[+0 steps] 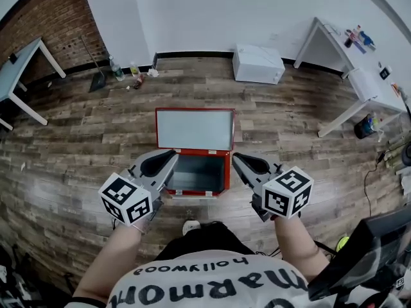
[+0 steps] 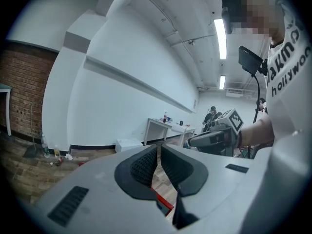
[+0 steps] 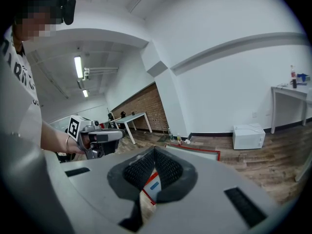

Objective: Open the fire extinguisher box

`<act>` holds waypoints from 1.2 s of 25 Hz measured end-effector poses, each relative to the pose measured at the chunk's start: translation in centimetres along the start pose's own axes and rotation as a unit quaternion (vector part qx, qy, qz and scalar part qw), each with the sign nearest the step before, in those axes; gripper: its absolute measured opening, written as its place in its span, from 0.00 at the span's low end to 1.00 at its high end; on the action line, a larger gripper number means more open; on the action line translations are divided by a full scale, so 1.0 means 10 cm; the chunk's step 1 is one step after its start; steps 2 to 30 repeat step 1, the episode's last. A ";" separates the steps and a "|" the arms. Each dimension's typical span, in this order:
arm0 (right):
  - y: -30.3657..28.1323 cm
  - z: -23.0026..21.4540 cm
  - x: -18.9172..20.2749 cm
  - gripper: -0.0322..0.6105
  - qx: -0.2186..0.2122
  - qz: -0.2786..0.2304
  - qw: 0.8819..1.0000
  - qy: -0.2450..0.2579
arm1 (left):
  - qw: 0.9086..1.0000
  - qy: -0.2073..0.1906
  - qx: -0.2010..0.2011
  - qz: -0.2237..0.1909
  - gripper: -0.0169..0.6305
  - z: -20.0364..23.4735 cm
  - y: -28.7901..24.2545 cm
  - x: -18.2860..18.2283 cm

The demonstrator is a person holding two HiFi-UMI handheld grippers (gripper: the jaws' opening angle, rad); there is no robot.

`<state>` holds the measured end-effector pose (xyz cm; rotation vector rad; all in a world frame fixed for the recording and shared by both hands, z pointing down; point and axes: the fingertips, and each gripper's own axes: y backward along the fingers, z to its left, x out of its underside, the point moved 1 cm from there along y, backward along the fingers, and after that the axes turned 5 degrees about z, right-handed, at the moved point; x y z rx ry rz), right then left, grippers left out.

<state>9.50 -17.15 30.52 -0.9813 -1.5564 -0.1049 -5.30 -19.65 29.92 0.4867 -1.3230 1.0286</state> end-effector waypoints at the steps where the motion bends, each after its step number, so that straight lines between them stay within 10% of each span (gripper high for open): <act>1: 0.00 -0.03 -0.01 0.06 0.001 0.001 1.000 -0.001 | 1.000 0.000 0.002 -0.001 0.07 0.01 -0.03 -0.01; 30: 0.00 -0.03 -0.01 0.06 0.001 0.001 1.000 -0.001 | 1.000 0.000 0.002 -0.001 0.07 0.01 -0.03 -0.01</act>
